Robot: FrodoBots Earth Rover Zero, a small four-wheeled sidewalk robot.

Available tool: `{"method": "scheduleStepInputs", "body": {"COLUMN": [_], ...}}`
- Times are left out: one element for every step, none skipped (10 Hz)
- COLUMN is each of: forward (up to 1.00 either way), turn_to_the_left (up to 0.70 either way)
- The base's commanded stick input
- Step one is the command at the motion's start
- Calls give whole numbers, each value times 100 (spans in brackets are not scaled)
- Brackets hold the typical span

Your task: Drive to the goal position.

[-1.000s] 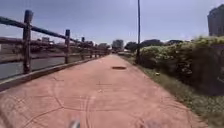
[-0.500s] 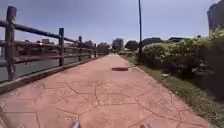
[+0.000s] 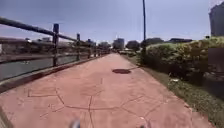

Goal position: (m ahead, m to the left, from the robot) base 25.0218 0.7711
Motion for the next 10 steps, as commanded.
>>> {"method": "scheduleStepInputs", "body": {"forward": [85, 85, 85, 85, 85, 85, 85, 85, 85, 85], "turn_to_the_left": [0, 0, -23, -32, 0, 0, 0, 0, 0, 0]}}
